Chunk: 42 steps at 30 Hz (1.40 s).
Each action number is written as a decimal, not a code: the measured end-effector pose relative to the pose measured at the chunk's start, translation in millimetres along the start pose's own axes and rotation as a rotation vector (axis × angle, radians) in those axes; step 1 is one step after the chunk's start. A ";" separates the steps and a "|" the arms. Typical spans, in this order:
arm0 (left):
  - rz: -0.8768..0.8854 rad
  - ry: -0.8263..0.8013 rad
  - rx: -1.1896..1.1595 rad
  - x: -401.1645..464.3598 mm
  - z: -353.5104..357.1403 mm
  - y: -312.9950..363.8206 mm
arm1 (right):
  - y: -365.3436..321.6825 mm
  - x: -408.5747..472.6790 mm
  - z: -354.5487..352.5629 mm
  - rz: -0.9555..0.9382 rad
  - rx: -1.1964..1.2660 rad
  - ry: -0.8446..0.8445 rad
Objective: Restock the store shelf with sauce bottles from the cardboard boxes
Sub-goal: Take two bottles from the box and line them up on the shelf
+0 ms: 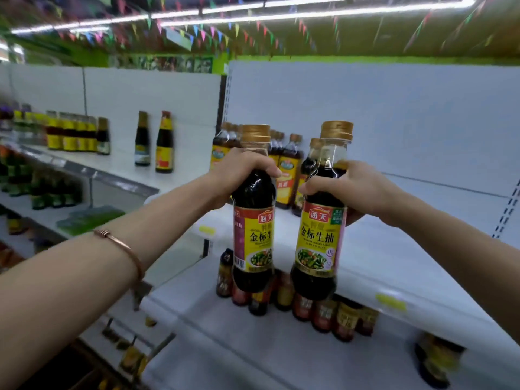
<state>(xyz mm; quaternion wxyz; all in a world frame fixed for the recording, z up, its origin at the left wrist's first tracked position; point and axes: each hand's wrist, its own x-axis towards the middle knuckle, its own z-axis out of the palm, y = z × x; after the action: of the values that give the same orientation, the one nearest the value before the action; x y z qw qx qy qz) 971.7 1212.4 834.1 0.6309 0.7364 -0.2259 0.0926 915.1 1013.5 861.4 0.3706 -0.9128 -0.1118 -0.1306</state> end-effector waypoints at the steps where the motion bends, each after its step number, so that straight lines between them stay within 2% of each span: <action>1: 0.001 0.013 0.003 13.2 5.8 5.3 | 4.3 7.2 -8.2 0.000 0.000 0.013; 12: 0.076 0.066 0.042 119.0 69.9 4.4 | 68.7 92.7 -53.8 0.028 -0.015 0.074; 23: 0.142 -0.098 0.149 181.7 75.3 -44.6 | 120.5 126.9 -27.8 0.163 -0.066 0.217; 28: 0.149 -0.159 0.083 201.4 73.2 -64.3 | 129.0 130.1 -10.3 0.143 -0.136 0.340; 32: 0.122 -0.202 -0.040 201.2 74.6 -80.4 | 140.6 115.4 -0.2 0.195 -0.023 0.418; 35: 0.072 -0.173 -0.202 180.6 78.7 -109.3 | 151.3 93.8 14.6 0.219 0.081 0.357; 38: 0.036 -0.274 -0.113 152.7 76.1 -147.2 | 167.3 75.3 38.1 0.303 0.083 0.206; 42: -0.044 -0.366 -0.010 142.4 67.3 -160.8 | 161.1 76.0 32.3 0.359 0.048 0.147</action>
<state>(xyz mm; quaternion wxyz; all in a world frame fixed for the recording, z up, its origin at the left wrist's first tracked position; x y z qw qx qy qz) 1159.4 1132.7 738.9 0.5849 0.7425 -0.3213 -0.0580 1040.0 931.6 759.3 0.4168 -0.8969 0.0771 -0.1261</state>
